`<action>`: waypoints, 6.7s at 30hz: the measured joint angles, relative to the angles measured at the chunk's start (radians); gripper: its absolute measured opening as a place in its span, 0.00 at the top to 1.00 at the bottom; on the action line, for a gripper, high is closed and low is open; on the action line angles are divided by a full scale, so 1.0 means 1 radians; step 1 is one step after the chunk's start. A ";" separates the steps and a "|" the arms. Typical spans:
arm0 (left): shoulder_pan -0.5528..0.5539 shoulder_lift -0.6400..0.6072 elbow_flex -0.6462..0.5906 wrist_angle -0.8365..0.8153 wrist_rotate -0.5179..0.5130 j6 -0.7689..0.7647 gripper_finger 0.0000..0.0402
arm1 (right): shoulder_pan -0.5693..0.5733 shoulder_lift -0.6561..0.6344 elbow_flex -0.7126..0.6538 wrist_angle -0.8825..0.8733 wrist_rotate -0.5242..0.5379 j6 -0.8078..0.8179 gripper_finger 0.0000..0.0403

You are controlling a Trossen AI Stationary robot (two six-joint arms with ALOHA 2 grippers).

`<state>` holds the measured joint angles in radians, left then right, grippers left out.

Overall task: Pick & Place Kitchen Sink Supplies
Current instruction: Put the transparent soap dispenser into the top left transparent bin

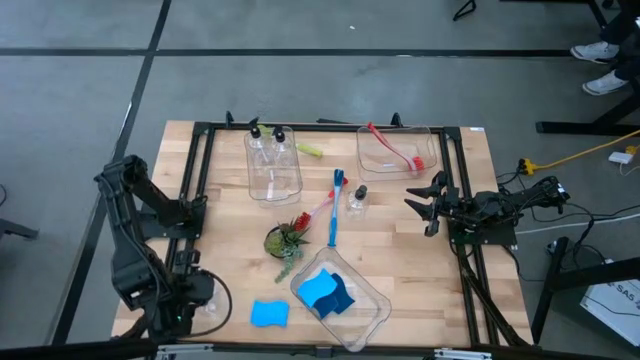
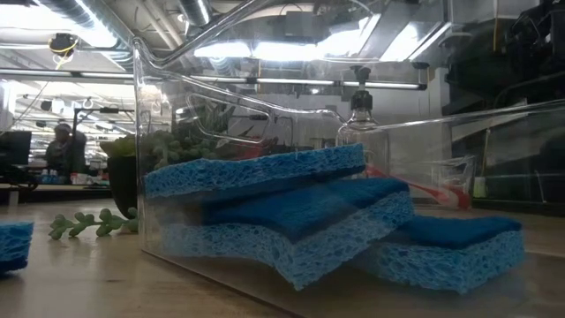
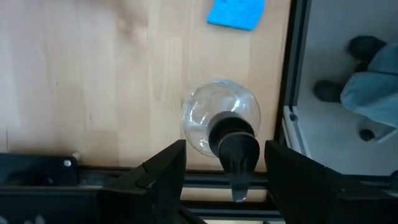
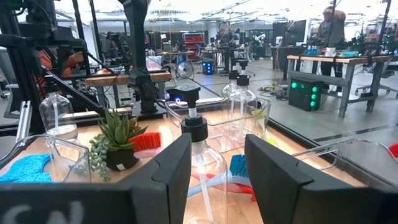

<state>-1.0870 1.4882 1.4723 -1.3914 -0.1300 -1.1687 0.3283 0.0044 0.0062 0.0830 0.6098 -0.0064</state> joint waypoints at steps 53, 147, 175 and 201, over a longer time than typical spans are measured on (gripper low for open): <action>0.119 -0.004 0.146 0.082 -0.336 -0.075 0.79 | 0.000 0.000 0.000 0.000 0.000 0.003 0.63; 1.643 -0.020 0.034 0.024 0.058 1.307 0.79 | 0.000 0.000 0.000 0.000 0.000 0.003 0.63; 1.643 0.064 0.036 -0.031 0.040 1.320 0.72 | 0.000 0.000 0.000 0.000 0.000 0.001 0.63; 1.630 -0.177 0.036 0.200 0.163 1.255 0.42 | 0.000 0.000 0.000 0.000 0.000 0.002 0.63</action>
<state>0.5427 1.3108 1.5082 -1.1911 0.0334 0.0859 0.3282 0.0042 0.0060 0.0834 0.6097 -0.0048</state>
